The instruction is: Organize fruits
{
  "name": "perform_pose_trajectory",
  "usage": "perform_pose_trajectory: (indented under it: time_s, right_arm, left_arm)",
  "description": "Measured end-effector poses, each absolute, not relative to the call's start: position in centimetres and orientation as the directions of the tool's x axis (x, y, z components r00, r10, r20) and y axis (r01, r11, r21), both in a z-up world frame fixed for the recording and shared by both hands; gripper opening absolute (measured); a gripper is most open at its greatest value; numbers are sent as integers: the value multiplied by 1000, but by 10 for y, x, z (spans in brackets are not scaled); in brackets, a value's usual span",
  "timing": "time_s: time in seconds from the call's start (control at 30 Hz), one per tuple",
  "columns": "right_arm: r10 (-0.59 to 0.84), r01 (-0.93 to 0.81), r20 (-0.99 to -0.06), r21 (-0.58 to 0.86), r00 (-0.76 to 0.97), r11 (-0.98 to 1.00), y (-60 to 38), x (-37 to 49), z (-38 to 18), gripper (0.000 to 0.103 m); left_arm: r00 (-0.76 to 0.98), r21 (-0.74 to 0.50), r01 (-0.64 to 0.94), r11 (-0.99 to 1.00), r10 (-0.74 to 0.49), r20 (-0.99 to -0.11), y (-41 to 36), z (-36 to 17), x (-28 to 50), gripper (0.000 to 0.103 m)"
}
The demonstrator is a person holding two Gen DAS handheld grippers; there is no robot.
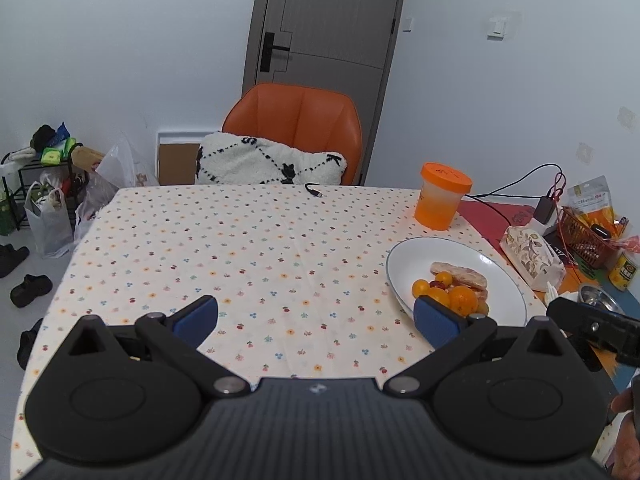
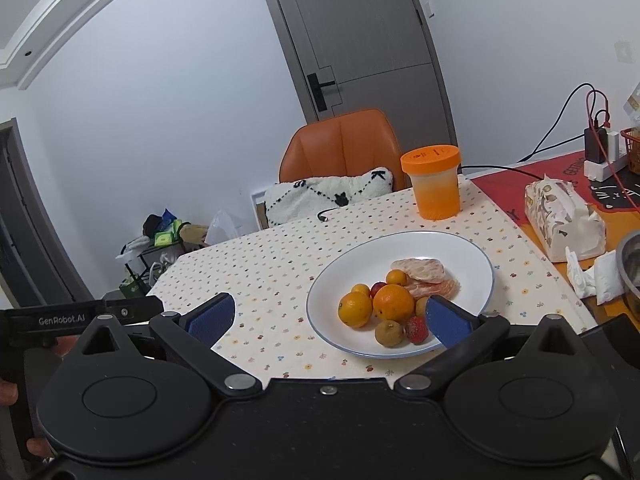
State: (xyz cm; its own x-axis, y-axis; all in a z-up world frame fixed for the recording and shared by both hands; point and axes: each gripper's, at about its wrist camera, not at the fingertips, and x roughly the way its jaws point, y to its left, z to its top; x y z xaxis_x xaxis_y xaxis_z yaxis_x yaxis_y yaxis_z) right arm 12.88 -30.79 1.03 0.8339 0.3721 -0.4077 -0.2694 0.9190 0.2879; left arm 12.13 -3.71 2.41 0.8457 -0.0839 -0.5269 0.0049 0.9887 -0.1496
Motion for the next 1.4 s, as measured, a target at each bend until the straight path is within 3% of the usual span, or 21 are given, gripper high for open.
perform_pose_trajectory:
  time_s: [0.23,0.63,1.0,1.4]
  right_arm:
    - [324,-227,-427,264,844,938,-305,120,20,103]
    - [360,-282,-465,231,809,931,-298,90,29,103]
    - [281,-203,-445,215,850,955,-310,53,37,103]
    - [303,-232,-441,208,845,950,-305,41,41,103]
  left_arm:
    - [852,-135,11,991,-80,-517,-38,32,104,103]
    - [853,-50,4,999,-30,-521,-39,46,70,103]
    - [852,-75,-69,995,20,-522,-24,54,36,103]
    - [871,-69,-80,994,36,-490,-20,62,13,103]
